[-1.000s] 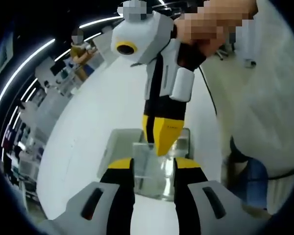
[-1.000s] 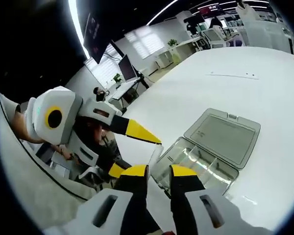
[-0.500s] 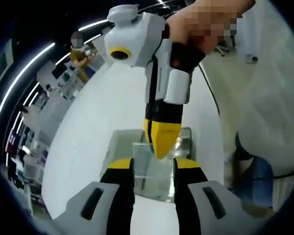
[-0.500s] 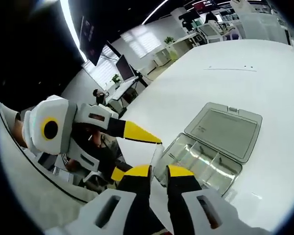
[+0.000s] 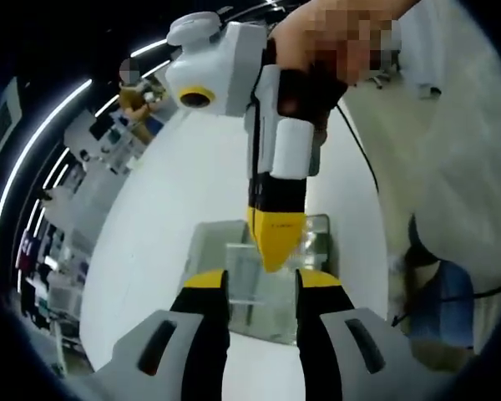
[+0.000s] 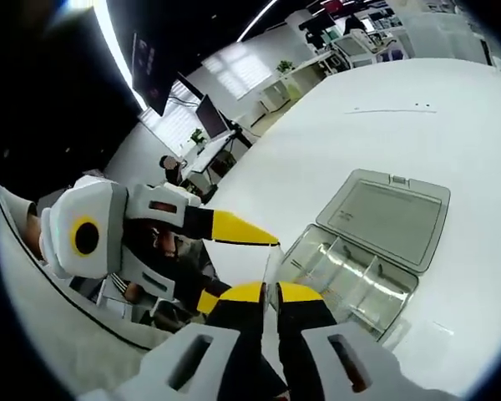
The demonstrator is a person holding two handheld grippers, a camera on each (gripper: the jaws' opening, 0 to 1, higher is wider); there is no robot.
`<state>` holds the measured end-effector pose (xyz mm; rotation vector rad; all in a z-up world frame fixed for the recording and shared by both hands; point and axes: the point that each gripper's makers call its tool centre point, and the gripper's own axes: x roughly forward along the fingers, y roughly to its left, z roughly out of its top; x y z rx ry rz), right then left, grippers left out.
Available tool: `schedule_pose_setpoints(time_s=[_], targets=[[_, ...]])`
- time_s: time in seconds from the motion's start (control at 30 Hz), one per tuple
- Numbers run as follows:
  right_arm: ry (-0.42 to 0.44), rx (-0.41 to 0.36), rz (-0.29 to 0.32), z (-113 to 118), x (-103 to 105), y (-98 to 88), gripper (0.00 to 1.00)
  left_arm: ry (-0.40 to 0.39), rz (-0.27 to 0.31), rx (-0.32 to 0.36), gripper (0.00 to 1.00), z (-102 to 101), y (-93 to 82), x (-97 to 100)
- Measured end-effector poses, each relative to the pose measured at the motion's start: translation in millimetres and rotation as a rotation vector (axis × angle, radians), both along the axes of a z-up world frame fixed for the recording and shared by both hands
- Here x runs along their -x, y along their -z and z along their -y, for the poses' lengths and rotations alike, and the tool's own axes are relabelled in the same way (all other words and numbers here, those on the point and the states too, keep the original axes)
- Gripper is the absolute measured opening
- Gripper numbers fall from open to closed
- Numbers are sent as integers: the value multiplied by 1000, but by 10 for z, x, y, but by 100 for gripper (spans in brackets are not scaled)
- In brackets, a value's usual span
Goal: Insert the divider into the dual guide fixture by aligning both edges with the guide slots and pushing it downward to the bottom, including one-sided entry, uneven engagement, binding, and posture correction.
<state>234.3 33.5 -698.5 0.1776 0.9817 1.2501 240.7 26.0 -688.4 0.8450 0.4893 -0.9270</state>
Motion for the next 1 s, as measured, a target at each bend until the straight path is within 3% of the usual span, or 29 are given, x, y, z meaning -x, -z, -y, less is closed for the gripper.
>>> schedule_pose_setpoints(time_s=[1.0], targets=[[17, -13, -37, 24, 83, 0, 0, -4, 23, -11, 27, 17, -26, 23]])
